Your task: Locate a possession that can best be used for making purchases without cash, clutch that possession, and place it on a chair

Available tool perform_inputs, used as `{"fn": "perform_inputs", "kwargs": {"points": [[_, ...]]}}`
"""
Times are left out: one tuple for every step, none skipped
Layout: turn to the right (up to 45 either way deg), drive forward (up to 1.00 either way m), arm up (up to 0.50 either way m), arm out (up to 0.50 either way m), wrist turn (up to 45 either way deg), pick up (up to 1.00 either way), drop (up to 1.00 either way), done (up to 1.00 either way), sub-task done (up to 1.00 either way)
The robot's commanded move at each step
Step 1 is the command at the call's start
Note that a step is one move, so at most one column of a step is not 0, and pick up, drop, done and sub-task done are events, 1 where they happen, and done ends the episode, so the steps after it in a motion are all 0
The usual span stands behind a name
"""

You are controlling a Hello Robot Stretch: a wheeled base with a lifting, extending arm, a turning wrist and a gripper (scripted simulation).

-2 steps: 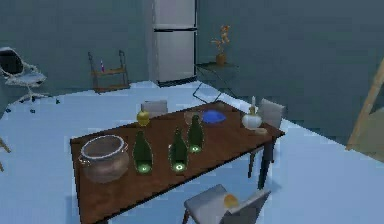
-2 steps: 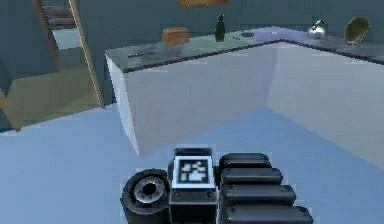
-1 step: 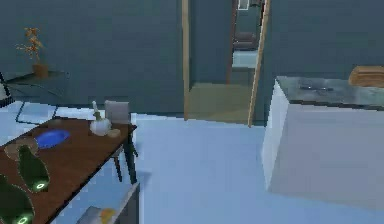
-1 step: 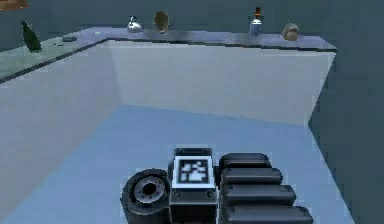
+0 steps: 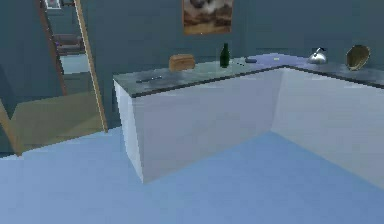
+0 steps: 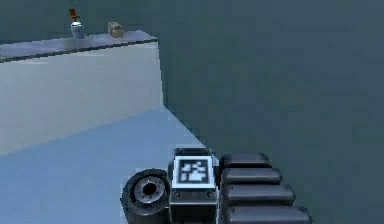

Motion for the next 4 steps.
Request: {"fn": "perform_inputs", "kwargs": {"points": [[24.0,0.0,0.0,0.0,0.0,0.0,0.0,0.0,0.0],[-45.0,0.0,0.0,0.0,0.0,0.0,0.0,0.0,0.0],[-45.0,0.0,0.0,0.0,0.0,0.0,0.0,0.0,0.0],[-45.0,0.0,0.0,0.0,0.0,0.0,0.0,0.0,0.0]]}}
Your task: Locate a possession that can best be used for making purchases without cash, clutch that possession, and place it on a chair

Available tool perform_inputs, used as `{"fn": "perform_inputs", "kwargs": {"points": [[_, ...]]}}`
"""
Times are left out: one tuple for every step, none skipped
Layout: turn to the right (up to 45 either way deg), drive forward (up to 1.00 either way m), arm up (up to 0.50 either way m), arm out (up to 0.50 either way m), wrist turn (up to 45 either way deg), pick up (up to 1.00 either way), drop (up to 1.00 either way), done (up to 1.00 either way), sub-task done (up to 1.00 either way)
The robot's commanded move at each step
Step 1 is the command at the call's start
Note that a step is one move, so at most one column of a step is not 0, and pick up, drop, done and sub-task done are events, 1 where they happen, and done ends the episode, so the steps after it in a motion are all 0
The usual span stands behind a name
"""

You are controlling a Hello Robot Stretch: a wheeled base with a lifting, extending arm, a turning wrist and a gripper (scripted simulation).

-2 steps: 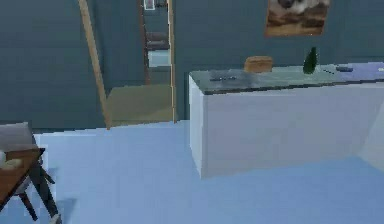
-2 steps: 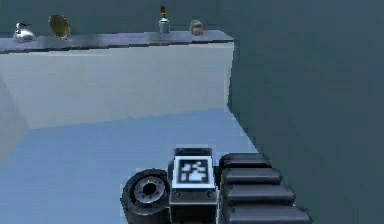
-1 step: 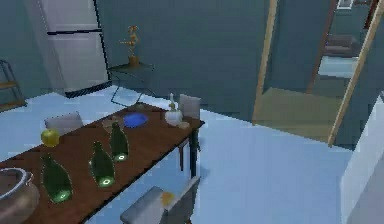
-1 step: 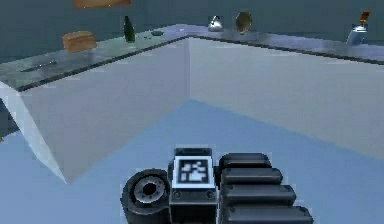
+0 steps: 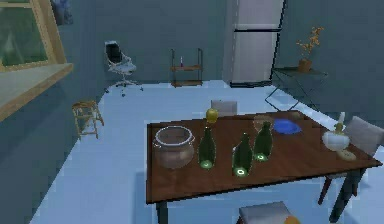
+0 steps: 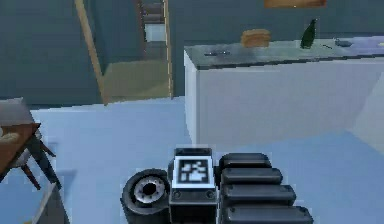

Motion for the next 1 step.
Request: {"fn": "perform_inputs", "kwargs": {"points": [[-24.0,0.0,0.0,0.0,0.0,0.0,0.0,0.0,0.0]]}}
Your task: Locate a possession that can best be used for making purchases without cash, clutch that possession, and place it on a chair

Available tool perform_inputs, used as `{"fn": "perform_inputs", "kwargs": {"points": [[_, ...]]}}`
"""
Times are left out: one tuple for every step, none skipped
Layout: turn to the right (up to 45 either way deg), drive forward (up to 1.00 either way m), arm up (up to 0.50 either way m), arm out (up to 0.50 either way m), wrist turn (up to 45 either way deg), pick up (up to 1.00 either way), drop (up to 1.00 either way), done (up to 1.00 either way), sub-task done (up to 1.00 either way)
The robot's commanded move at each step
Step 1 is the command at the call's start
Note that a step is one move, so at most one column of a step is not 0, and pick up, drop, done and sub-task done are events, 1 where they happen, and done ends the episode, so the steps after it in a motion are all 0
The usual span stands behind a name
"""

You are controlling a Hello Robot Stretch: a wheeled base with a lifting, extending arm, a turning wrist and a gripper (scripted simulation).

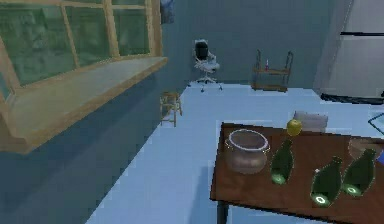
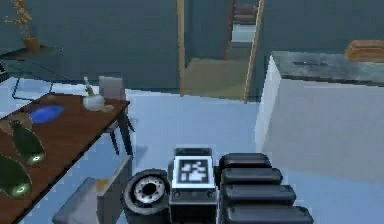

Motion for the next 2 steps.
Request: {"fn": "perform_inputs", "kwargs": {"points": [[45.0,0.0,0.0,0.0,0.0,0.0,0.0,0.0,0.0],[45.0,0.0,0.0,0.0,0.0,0.0,0.0,0.0,0.0]]}}
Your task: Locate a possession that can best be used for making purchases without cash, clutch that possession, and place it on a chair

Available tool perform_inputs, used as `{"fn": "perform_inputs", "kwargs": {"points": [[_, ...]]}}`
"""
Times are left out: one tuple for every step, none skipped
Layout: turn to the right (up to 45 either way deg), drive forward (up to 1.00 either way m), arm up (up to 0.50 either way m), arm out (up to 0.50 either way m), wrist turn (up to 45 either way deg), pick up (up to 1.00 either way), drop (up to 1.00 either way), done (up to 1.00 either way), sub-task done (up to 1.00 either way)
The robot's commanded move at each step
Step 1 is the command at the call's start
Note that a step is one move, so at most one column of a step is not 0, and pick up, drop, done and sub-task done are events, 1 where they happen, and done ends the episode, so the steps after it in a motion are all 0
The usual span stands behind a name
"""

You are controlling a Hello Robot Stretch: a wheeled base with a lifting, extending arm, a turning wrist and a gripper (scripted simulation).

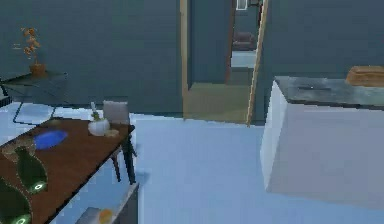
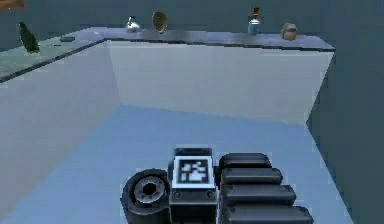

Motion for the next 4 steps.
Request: {"fn": "perform_inputs", "kwargs": {"points": [[45.0,0.0,0.0,0.0,0.0,0.0,0.0,0.0,0.0],[24.0,0.0,0.0,0.0,0.0,0.0,0.0,0.0,0.0],[-45.0,0.0,0.0,0.0,0.0,0.0,0.0,0.0,0.0],[-45.0,0.0,0.0,0.0,0.0,0.0,0.0,0.0,0.0]]}}
